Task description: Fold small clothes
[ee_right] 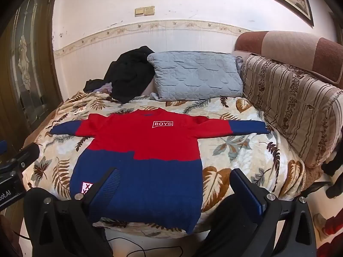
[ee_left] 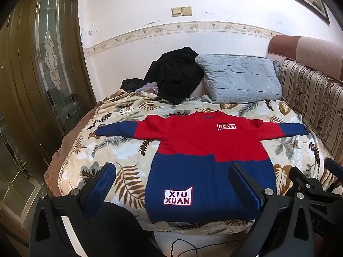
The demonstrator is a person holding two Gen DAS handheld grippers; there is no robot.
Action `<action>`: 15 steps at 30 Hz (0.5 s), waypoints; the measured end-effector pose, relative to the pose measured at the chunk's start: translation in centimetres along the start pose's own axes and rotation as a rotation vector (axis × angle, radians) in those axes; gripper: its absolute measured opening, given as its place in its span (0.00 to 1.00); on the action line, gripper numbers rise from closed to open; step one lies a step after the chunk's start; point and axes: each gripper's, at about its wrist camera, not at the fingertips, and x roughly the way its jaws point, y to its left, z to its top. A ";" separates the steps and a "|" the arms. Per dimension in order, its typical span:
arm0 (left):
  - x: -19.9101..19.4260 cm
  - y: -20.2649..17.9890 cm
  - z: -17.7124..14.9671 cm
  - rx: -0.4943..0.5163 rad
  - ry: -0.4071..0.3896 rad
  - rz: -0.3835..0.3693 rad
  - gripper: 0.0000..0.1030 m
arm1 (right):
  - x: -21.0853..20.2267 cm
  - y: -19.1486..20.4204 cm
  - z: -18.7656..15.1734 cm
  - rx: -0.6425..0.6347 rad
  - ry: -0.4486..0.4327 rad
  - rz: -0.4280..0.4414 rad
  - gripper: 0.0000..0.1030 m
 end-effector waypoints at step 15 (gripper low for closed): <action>0.9 0.1 -0.2 -0.009 0.038 -0.012 1.00 | 0.8 -0.2 0.1 0.001 0.011 0.001 1.00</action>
